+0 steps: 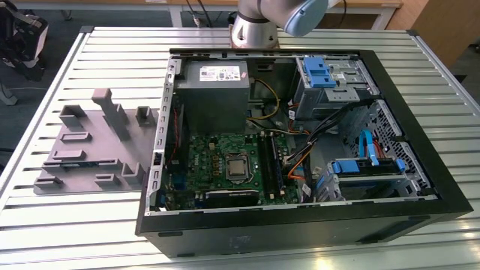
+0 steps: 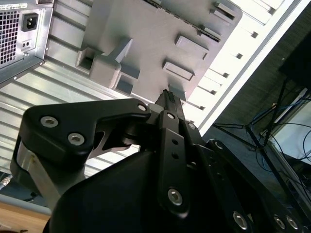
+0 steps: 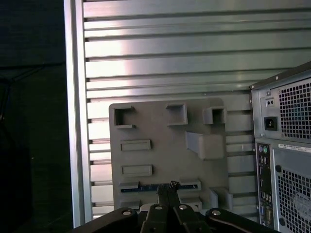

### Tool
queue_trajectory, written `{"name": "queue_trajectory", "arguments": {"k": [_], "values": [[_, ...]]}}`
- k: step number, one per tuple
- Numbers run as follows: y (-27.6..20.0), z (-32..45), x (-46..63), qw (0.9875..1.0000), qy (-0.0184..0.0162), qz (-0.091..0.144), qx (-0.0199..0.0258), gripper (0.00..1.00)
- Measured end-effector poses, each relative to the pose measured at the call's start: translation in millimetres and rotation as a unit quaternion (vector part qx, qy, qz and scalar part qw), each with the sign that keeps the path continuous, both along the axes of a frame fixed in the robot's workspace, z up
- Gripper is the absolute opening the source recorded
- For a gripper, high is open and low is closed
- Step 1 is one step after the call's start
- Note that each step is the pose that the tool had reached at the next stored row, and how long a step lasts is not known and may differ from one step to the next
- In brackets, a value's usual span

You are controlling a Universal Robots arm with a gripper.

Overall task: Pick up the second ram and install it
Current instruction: 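Pick up the second ram and move it above second insertion slot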

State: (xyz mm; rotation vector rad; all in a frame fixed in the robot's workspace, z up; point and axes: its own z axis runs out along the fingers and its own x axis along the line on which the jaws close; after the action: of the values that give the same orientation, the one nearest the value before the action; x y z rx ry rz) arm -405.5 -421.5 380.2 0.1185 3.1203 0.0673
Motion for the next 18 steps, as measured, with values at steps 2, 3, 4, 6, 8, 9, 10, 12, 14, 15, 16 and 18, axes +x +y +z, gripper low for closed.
{"name": "queue_trajectory", "arguments": {"k": [2,3,4,6,8,9,10,12,14,15,16,18], "values": [[0.0,0.0,0.0,1.0000,0.0000,0.000,0.0000,0.11],[0.0,0.0,0.0,1.0000,0.0000,0.000,0.0000,0.11],[0.0,0.0,0.0,1.0000,0.0000,0.001,0.0000,0.11],[0.0,0.0,-0.1,1.0000,0.0000,0.004,0.0000,0.11],[0.0,0.1,-0.1,0.9999,0.0000,0.011,0.0000,0.11],[0.0,0.0,-0.1,0.9999,0.0000,0.015,0.0000,0.11],[0.0,0.0,-0.1,0.9998,0.0000,0.018,0.0000,0.11],[-0.1,-0.1,-0.2,0.9997,-0.0001,0.025,0.0000,0.11],[-0.2,0.0,-0.3,0.9995,0.0000,0.031,0.0000,0.11],[-0.2,0.0,-0.5,0.9995,0.0000,0.033,0.0000,0.11],[-0.3,-0.1,-0.7,0.9994,0.0000,0.036,0.0000,0.11],[-0.2,0.0,-0.9,0.9991,0.0000,0.041,0.0000,0.11]]}}
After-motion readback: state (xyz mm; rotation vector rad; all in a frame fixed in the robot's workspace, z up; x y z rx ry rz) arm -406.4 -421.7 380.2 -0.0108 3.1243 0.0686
